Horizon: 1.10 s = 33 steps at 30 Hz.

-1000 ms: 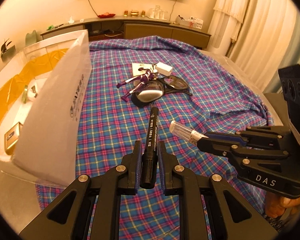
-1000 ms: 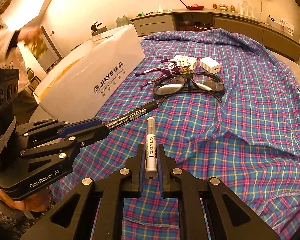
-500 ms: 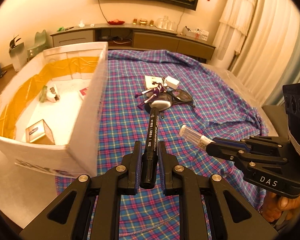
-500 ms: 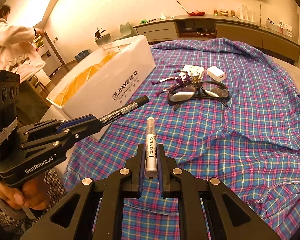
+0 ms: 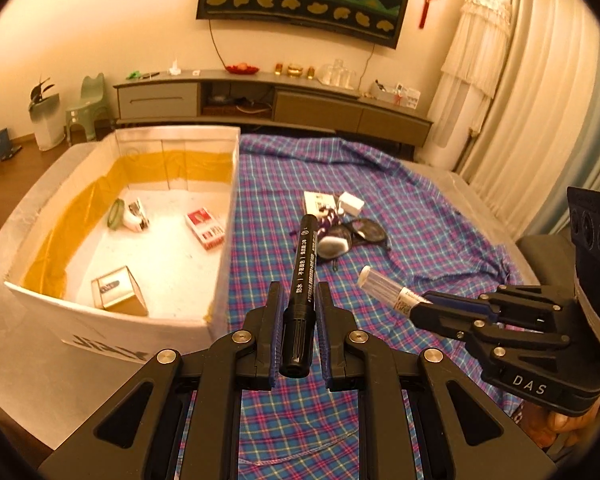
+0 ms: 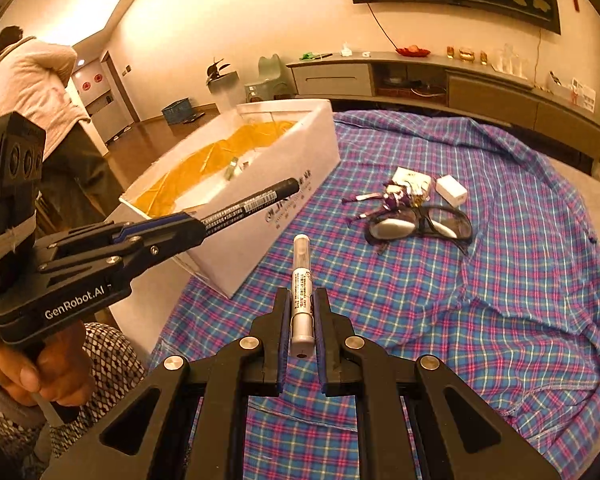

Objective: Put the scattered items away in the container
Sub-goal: 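Lift and carry the marker and white tube over the cardboard box with both tools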

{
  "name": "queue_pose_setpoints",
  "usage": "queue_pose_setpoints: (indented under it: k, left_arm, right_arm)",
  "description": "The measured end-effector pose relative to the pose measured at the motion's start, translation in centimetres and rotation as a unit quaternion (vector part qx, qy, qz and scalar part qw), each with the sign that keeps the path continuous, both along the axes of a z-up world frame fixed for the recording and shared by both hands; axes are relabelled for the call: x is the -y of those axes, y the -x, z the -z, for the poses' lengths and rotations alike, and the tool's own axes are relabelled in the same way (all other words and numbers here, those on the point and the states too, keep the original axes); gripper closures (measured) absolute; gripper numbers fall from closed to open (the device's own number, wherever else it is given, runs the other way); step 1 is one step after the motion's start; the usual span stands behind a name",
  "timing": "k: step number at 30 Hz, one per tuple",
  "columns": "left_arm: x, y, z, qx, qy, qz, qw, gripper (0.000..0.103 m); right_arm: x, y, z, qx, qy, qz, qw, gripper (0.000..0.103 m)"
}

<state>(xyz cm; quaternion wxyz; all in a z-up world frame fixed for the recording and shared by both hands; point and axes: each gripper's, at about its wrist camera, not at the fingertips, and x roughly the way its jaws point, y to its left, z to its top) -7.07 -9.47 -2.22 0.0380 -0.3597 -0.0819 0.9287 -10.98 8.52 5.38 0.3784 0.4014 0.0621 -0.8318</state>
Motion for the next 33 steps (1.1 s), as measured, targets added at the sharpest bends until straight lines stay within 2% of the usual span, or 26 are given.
queue_pose_setpoints:
  k: [7, 13, 26, 33]
  left_arm:
    - [2.2, -0.7, -1.5, -0.018, -0.005, -0.012, 0.9998, 0.087]
    - [5.5, -0.9, -2.2, -0.023, -0.028, -0.035, 0.9988, 0.087]
    - [11.6, 0.2, -2.9, -0.037, -0.038, -0.069, 0.9962, 0.087]
    - [14.4, 1.8, -2.1, -0.020, -0.048, -0.084, 0.9952, 0.087]
  right_arm:
    - [2.2, -0.7, -2.3, -0.023, -0.004, -0.017, 1.000, 0.091]
    - [4.7, -0.5, -3.8, -0.041, -0.012, -0.033, 0.999, 0.091]
    - [11.6, 1.3, -5.9, -0.043, -0.017, -0.071, 0.996, 0.091]
    - [15.2, 3.1, -6.3, -0.032, -0.015, -0.082, 0.996, 0.091]
